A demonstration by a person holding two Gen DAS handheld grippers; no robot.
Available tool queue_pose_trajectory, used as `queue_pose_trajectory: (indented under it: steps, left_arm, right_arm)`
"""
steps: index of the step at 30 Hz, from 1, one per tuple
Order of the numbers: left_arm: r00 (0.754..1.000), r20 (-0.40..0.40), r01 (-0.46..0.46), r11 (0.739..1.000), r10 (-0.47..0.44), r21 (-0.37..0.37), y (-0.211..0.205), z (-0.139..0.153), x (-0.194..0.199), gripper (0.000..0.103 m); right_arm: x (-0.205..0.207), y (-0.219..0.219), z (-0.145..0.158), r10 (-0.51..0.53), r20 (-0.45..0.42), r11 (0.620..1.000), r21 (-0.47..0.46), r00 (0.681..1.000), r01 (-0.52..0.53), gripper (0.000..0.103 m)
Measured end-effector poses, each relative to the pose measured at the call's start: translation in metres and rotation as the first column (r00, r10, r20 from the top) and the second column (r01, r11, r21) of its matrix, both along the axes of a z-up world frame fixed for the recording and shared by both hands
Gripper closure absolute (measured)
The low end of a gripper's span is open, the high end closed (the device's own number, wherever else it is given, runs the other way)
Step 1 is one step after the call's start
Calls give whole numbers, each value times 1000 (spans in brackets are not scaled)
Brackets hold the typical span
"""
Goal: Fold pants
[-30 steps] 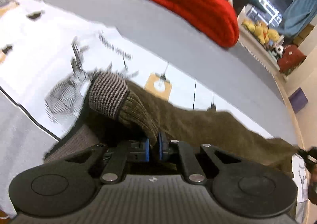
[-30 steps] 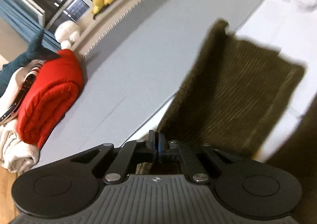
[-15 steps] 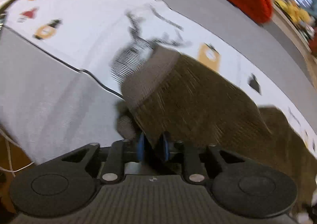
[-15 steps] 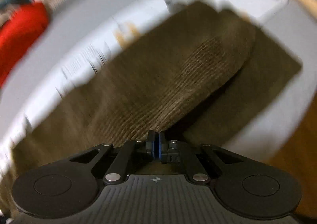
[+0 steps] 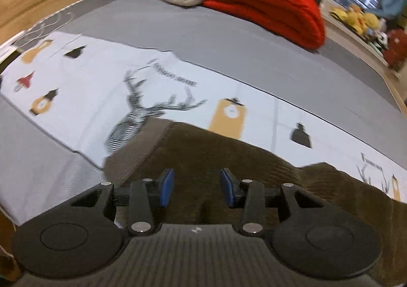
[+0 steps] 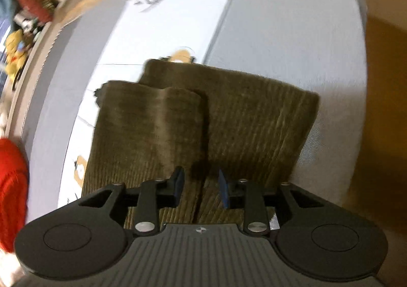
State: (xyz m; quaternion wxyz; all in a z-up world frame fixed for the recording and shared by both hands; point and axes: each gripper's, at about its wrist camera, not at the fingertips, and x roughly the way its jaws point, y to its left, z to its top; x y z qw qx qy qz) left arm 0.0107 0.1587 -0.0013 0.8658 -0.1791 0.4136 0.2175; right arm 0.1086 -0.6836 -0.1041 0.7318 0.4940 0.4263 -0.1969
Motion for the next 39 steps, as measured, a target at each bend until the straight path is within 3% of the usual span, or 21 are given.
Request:
queue_pose_trajectory:
  steps: [6,12,14,18,22,24,26,28,30,35,39]
  left_arm:
    - [996,12,92,995,-93,34,-33,-1,17,58]
    - [987,16,160,987,-161,30,-49,-1,21,58]
    - [983,18,179,983,-180,45,-54,0,21,58]
    - [973,31,229,973,-230,42,-61,1,22,58]
    - [956,22,292,956,-293,37,-72,-1,23,58]
    - [944,-10,329,944,-329,14,-77,-7,26,58]
    - [929,-67,365,931,-364,7,-84,-14,28,58]
    - [916,-105,389,921,-386,4,-88,-21,27,58]
    - [915,-107,391,920,-390,-9,-86,-23,25,58]
    - [910,-124,395,918,-396,-29,-77,-27,20,58]
    - [910,-164,378,925,-380,-48,-65,-36,14,58]
  right_arm:
    - [18,-1,-10,29,20,1000,-6,999,-29,67]
    - [34,12,-2,97,7,989,-114,995,-95,64]
    - [35,14,3,102,22,986,-134,995,-98,92]
    - [23,22,44,112,162,968,-240,980,-70,93]
    - [-25,33,100,18,299,899,-422,954,115,94]
    - [-32,32,98,18,223,864,-493,975,97,94]
    - [-27,14,67,-8,61,899,-436,998,34,94]
    - [-31,-9,34,-87,-49,948,-312,995,67,94]
    - [-39,-23,20,-148,-71,961,-248,986,127,94]
    - [-36,-19,41,-127,-9,920,-374,992,115,95]
    - [-26,-14,32,-93,-126,920,-390,988,37,93]
